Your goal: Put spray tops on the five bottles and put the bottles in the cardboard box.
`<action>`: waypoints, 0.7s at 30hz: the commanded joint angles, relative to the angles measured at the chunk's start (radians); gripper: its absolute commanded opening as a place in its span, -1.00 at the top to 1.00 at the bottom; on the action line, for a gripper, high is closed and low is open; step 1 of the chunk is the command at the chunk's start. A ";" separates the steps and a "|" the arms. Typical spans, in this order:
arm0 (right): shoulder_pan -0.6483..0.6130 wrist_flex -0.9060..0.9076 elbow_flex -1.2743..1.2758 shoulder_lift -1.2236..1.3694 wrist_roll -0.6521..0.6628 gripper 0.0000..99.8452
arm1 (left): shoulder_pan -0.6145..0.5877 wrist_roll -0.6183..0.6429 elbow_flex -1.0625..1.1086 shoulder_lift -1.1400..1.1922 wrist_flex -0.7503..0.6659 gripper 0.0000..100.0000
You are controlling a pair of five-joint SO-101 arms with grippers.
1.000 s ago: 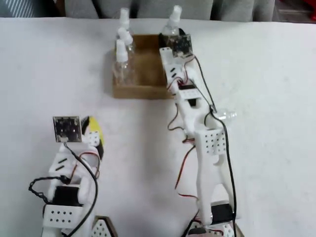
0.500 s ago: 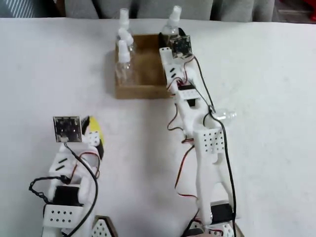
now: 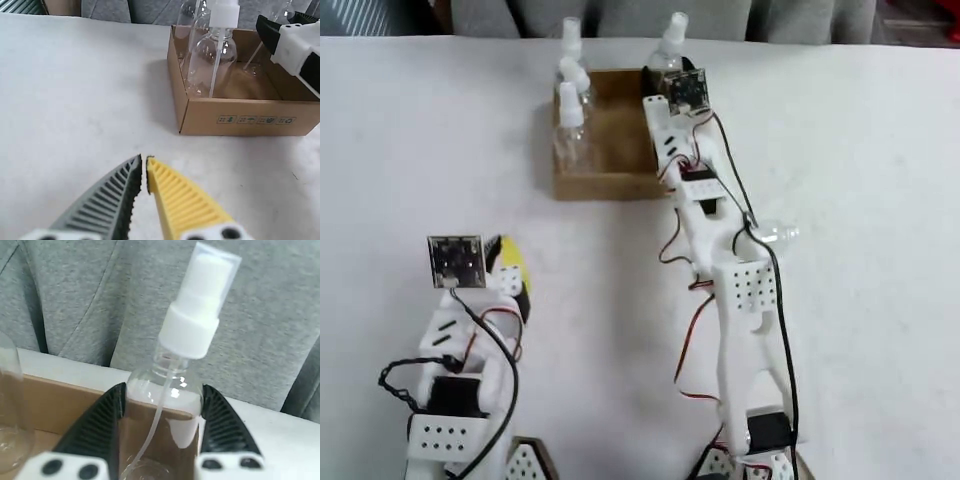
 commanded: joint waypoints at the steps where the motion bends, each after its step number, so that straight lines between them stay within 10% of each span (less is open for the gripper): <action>1: -0.004 0.019 0.037 -0.070 0.012 0.72 | -0.013 -0.012 -0.003 -0.013 -0.035 0.95; 21: -0.015 0.022 0.049 -0.116 0.011 0.63 | -0.013 -0.014 -0.003 -0.013 -0.035 0.95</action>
